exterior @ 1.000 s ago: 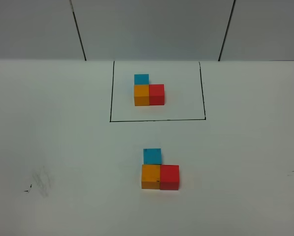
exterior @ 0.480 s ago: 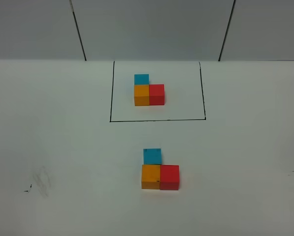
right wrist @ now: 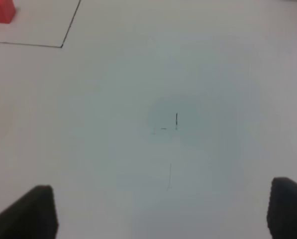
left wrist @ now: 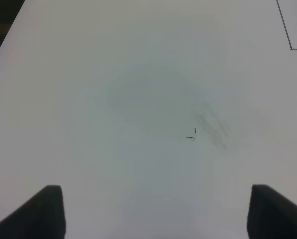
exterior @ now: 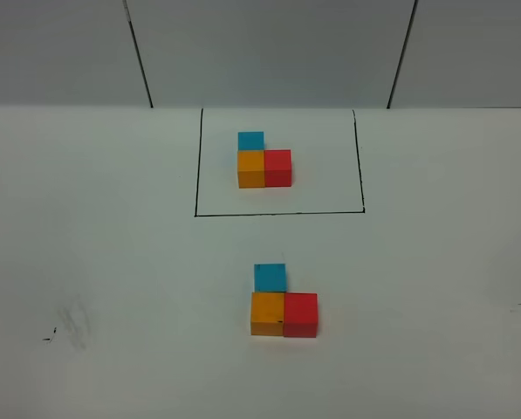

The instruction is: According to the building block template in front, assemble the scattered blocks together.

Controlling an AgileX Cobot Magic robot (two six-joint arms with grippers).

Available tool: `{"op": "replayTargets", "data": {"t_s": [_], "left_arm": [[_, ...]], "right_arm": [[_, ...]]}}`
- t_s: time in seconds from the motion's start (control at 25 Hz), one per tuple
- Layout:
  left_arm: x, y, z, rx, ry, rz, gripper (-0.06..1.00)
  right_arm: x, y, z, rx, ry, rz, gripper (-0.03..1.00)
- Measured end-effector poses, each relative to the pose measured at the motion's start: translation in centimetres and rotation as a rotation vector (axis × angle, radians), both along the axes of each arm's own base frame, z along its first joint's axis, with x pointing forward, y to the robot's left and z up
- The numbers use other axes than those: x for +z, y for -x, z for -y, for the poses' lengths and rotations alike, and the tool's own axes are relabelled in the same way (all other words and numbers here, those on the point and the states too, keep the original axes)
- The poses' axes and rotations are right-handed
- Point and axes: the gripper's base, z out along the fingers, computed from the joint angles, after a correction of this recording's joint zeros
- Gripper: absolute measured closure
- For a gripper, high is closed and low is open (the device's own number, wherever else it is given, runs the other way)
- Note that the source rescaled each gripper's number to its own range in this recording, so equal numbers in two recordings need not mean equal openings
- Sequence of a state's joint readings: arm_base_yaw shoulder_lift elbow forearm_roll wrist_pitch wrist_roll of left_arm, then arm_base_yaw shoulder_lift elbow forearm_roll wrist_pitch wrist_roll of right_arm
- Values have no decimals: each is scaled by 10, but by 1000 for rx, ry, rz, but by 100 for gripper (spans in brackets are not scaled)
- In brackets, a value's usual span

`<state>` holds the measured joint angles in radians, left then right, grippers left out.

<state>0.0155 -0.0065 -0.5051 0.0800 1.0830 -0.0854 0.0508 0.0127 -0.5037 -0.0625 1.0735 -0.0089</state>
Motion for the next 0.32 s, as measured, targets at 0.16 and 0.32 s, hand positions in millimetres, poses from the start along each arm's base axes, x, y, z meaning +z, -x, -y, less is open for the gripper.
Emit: {"op": "replayTargets", "data": {"t_s": [0.16, 0.32], "left_arm": [[0, 0, 0, 0, 0, 0, 32], [0, 0, 0, 0, 0, 0, 32]], "right_arm": [[0, 0, 0, 26, 0, 0, 24], [0, 0, 0, 35, 0, 0, 24]]}}
